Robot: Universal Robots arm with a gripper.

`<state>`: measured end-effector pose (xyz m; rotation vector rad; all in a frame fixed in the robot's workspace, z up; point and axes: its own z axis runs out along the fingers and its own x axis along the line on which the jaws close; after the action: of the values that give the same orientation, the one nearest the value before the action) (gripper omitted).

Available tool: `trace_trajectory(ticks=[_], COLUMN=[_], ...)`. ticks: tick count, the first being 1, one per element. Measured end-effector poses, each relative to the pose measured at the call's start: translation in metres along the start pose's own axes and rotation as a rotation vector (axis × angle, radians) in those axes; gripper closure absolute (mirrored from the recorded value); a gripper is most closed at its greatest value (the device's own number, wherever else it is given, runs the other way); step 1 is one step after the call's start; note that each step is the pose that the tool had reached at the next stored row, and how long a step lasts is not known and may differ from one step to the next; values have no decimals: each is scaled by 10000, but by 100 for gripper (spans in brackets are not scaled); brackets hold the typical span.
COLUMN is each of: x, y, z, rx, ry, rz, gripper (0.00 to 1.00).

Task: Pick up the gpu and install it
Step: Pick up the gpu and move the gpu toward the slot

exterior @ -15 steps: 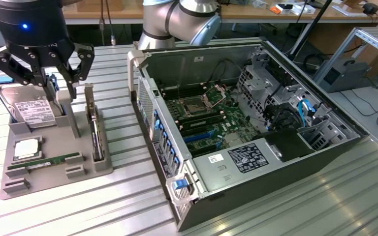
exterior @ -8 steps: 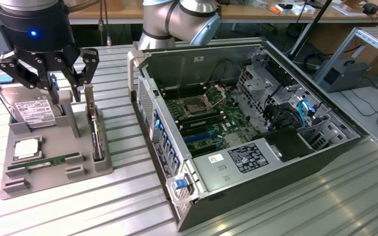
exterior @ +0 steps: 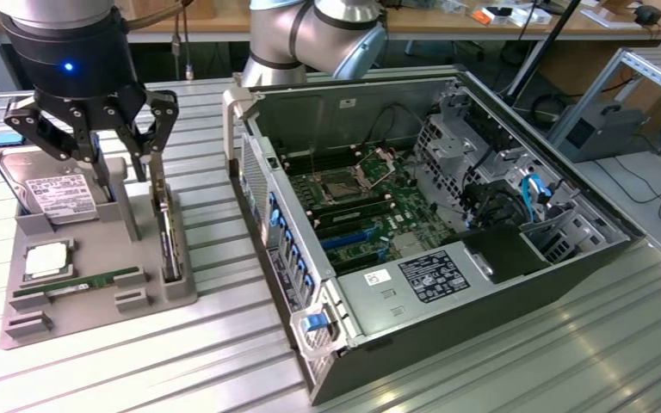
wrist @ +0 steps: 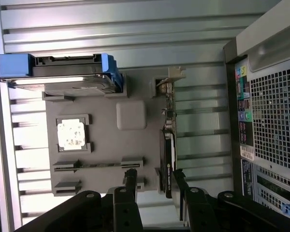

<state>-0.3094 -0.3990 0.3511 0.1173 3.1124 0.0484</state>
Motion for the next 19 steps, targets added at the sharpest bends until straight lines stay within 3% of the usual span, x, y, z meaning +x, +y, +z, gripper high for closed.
trace_trajectory(ticks=[11, 19], x=[-5, -22], y=[-3, -8], z=[81, 196], rx=[0, -1], ry=[-1, -1], rz=[-1, -1], gripper=[58, 58])
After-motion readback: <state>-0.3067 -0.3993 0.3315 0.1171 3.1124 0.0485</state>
